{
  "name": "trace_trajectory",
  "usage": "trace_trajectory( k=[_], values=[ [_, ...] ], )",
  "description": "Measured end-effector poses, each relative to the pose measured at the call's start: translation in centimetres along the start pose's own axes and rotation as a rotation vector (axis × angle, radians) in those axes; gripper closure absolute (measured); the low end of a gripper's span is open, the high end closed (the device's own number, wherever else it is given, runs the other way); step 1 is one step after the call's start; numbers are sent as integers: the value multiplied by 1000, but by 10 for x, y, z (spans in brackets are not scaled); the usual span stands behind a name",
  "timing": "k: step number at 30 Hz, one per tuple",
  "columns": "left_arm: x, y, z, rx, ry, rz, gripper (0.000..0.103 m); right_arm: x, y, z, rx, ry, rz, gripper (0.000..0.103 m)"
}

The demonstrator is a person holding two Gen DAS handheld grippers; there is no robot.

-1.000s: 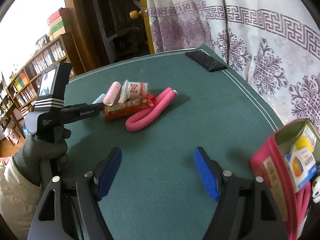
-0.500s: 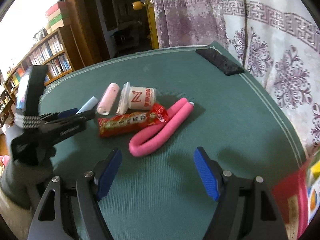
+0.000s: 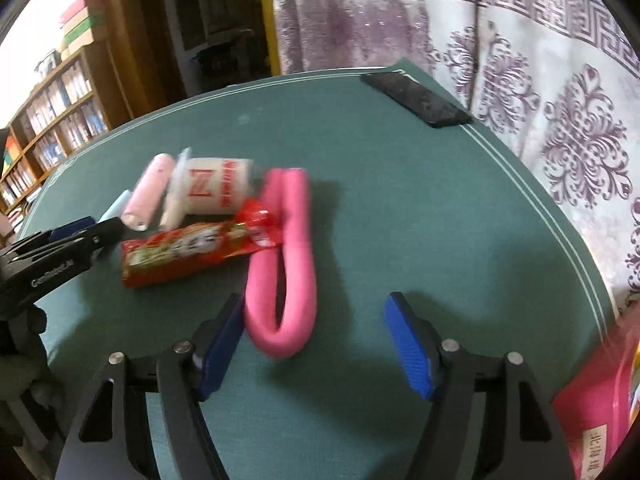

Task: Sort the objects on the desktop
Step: 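Grasp the white tube with the left gripper while the right grasps the pink foam curler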

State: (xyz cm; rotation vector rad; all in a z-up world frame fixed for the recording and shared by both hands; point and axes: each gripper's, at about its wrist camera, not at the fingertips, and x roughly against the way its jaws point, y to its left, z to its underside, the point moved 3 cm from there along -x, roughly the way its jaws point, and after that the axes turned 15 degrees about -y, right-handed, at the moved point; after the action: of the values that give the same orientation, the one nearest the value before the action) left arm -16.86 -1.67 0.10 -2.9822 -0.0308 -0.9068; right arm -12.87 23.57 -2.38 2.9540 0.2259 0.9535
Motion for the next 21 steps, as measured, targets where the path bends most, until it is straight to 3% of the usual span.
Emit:
trace_trajectory(
  k=[10, 11, 13, 14, 21],
  values=[
    [-7, -6, -5, -7, 1, 8, 55, -23, 15, -14, 78, -3, 8, 29],
    [-7, -6, -5, -3, -1, 9, 55, -24, 15, -15, 82, -5, 8, 35],
    [-6, -3, -5, 16, -7, 16, 81, -21, 15, -16, 95, -13, 14, 52],
    [-6, -3, -5, 21, -7, 16, 82, -19, 14, -15, 96, -14, 20, 62],
    [3, -7, -1, 29, -6, 45, 83, 10, -8, -7, -31, -19, -6, 67]
  ],
)
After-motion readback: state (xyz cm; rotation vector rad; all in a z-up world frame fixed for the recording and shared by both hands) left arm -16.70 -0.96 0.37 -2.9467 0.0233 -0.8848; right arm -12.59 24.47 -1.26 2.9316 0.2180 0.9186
